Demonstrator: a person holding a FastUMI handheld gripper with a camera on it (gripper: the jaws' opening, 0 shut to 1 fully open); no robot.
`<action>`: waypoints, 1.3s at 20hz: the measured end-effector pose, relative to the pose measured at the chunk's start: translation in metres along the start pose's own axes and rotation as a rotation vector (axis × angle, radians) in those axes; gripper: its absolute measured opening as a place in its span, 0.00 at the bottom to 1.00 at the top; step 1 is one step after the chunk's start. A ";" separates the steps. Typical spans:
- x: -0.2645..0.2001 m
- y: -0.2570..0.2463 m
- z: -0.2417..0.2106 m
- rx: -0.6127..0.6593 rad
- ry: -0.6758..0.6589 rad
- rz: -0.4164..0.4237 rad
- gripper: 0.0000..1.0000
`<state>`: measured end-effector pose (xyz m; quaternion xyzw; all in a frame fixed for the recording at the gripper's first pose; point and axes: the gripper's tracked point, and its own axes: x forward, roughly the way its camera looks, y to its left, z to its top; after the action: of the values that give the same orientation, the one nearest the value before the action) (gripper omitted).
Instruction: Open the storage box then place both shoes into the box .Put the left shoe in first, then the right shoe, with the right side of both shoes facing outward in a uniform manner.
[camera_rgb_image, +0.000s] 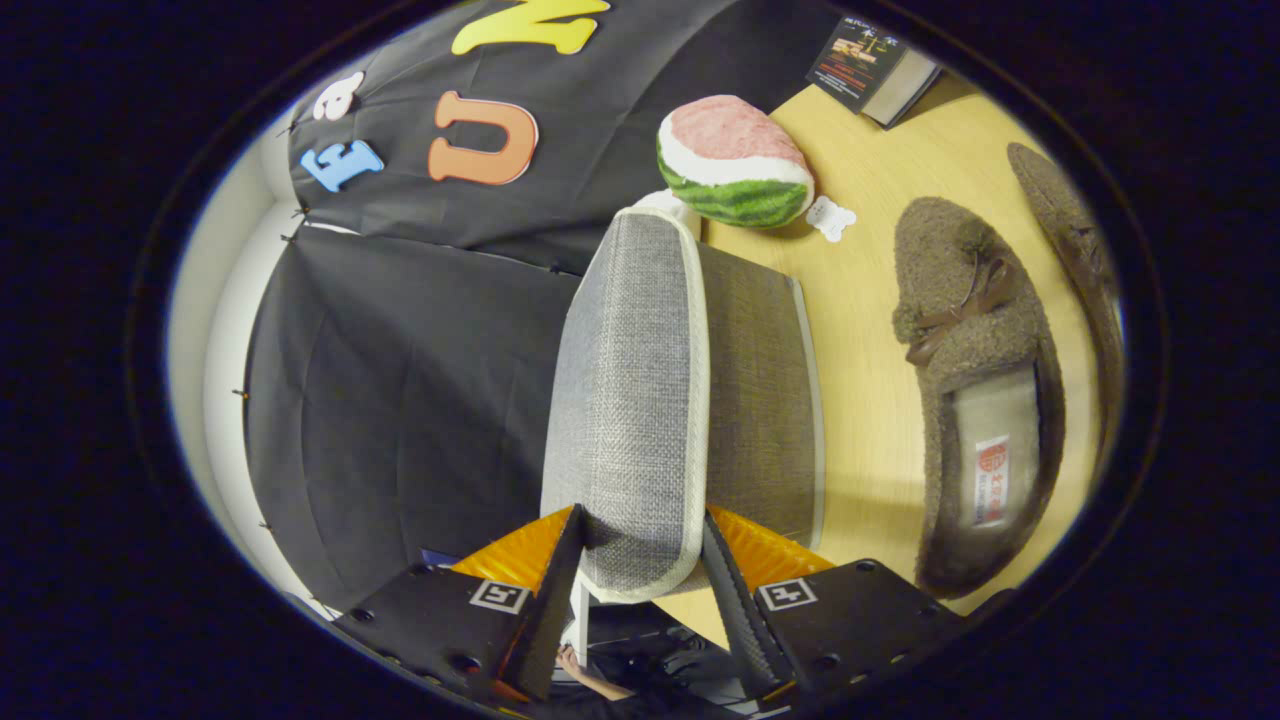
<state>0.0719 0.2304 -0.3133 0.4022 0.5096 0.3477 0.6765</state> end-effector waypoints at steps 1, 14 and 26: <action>-0.003 0.006 -0.002 0.001 0.001 0.004 0.68; -0.008 0.026 0.003 0.029 -0.043 -0.164 0.05; -0.014 0.144 0.019 0.017 -0.131 -0.043 0.00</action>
<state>0.0786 0.2770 -0.1756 0.4189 0.4755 0.3017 0.7123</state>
